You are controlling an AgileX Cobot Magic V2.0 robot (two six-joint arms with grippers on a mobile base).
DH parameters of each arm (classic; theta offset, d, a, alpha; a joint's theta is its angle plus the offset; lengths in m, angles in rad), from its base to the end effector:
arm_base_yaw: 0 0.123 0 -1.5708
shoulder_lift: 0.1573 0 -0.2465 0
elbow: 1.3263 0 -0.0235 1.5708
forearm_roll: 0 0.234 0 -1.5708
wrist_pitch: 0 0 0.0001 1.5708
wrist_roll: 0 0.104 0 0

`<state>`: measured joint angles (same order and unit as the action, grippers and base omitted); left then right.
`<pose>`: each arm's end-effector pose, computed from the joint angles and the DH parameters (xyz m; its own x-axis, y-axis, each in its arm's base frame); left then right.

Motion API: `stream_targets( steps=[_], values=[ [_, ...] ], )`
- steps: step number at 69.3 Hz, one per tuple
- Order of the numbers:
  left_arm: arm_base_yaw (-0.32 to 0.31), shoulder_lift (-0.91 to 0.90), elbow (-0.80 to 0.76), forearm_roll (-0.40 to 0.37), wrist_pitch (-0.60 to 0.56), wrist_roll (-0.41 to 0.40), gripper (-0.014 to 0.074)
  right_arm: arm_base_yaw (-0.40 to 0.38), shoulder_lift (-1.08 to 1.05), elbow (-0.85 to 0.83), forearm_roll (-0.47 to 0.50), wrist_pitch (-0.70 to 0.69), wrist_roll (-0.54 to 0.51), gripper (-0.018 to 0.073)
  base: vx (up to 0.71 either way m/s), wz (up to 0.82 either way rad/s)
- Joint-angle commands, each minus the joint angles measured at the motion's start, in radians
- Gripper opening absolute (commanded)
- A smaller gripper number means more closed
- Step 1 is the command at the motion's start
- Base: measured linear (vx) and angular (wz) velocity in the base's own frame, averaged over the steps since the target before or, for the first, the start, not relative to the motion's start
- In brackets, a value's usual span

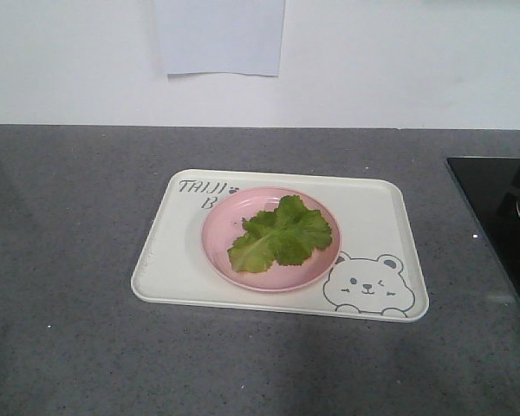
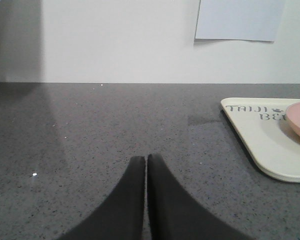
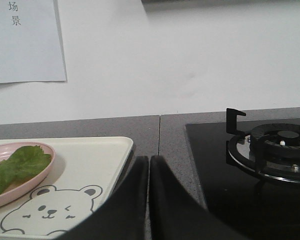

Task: Transfer vegetables to tray and serve

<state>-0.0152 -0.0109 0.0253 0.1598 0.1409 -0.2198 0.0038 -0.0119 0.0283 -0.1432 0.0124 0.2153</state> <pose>0.0916 0.0009 0.1924 -0.0657 -0.0605 -0.9960 -0.0112 0.9981 -0.0599 0.0917 0.0001 0.2047 0.0582 0.0723 -0.9957 -0.0062 0.9974 0.0720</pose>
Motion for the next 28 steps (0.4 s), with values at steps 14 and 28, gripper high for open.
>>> stream_targets(
  steps=[14,28],
  values=[
    [0.002,-0.015,0.027,0.001,-0.076,-0.002,-0.0007,-0.006,-0.005,0.014,-0.002,-0.080,0.001,-0.0003,0.00,0.00],
    [0.002,-0.015,0.027,0.001,-0.076,-0.002,-0.0007,-0.006,-0.005,0.014,-0.002,-0.080,0.001,-0.0003,0.00,0.00]
  ],
)
